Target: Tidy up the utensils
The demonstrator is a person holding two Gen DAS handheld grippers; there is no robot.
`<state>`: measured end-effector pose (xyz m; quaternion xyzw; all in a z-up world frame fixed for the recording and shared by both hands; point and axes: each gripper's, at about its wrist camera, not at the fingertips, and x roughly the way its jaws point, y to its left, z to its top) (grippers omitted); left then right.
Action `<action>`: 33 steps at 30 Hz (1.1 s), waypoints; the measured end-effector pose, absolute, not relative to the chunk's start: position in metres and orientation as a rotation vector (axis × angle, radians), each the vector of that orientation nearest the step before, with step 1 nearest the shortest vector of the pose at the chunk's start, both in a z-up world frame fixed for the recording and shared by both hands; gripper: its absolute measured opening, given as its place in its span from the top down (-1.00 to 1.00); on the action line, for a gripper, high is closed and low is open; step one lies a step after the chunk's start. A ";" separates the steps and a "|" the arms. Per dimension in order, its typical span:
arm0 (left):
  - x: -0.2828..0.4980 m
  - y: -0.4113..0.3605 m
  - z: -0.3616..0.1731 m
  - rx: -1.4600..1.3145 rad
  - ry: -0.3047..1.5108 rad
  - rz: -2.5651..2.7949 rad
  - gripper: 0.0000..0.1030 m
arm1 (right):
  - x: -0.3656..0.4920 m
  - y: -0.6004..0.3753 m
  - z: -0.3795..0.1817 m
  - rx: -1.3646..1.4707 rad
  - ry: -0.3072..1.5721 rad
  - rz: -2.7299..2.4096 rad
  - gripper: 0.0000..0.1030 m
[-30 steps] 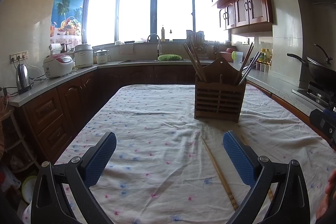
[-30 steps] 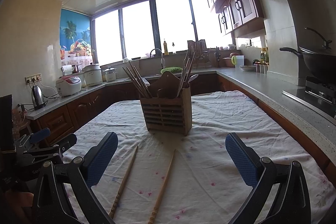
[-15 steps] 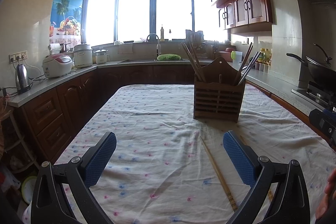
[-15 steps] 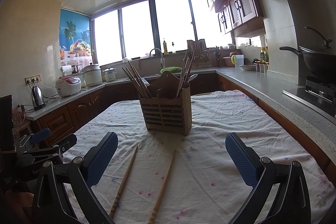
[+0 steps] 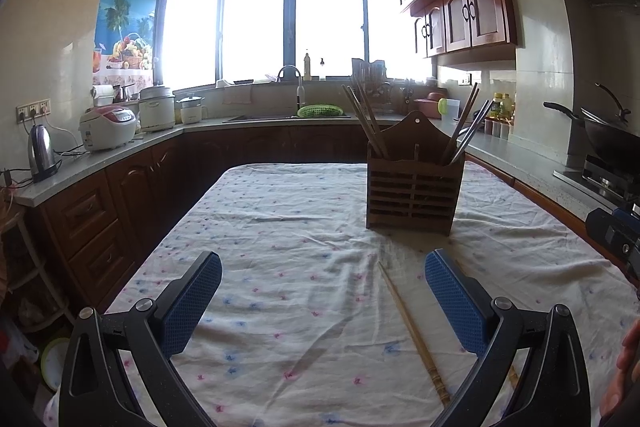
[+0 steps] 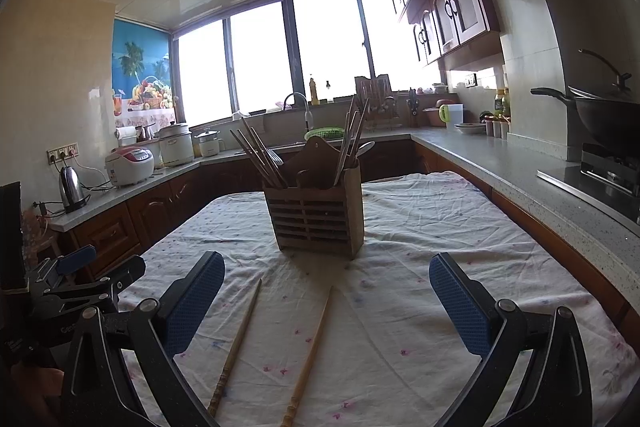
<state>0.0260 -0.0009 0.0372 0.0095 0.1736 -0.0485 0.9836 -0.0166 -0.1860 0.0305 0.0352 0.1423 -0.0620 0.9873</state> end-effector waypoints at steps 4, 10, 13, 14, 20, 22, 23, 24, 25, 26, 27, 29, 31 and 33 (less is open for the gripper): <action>0.026 -0.001 0.037 0.021 0.348 -0.098 -0.99 | -0.017 -0.185 0.031 0.070 0.287 -0.124 -1.00; 0.025 0.000 0.040 0.014 0.350 -0.106 -0.99 | -0.016 -0.185 0.031 0.071 0.288 -0.126 -1.00; 0.025 -0.001 0.043 0.013 0.349 -0.111 -0.99 | -0.016 -0.187 0.030 0.072 0.295 -0.130 -1.00; 0.024 -0.001 0.044 0.013 0.348 -0.113 -0.99 | -0.016 -0.187 0.031 0.073 0.295 -0.130 -1.00; 0.025 -0.003 0.045 0.012 0.348 -0.121 -0.99 | -0.012 -0.190 0.031 0.082 0.305 -0.134 -1.00; 0.025 -0.004 0.045 0.013 0.348 -0.122 -0.99 | -0.011 -0.190 0.031 0.085 0.310 -0.134 -1.00; 0.025 -0.004 0.045 0.014 0.349 -0.123 -0.99 | -0.011 -0.190 0.031 0.086 0.312 -0.134 -1.00; 0.025 -0.004 0.046 0.013 0.349 -0.123 -0.99 | -0.010 -0.191 0.031 0.086 0.313 -0.135 -1.00; 0.025 -0.004 0.046 0.012 0.350 -0.124 -0.99 | -0.010 -0.191 0.031 0.086 0.314 -0.136 -1.00; 0.026 -0.004 0.046 0.010 0.349 -0.126 -0.99 | -0.009 -0.192 0.031 0.088 0.315 -0.137 -1.00; 0.026 -0.004 0.047 0.008 0.349 -0.127 -0.99 | -0.008 -0.192 0.031 0.090 0.317 -0.137 -1.00; 0.027 -0.005 0.048 0.006 0.349 -0.128 -0.99 | -0.007 -0.193 0.032 0.093 0.320 -0.140 -1.00; 0.028 -0.005 0.049 0.004 0.347 -0.129 -0.99 | -0.005 -0.195 0.032 0.098 0.325 -0.141 -1.00; 0.030 -0.006 0.049 0.002 0.349 -0.130 -0.99 | -0.002 -0.197 0.032 0.105 0.330 -0.142 -1.00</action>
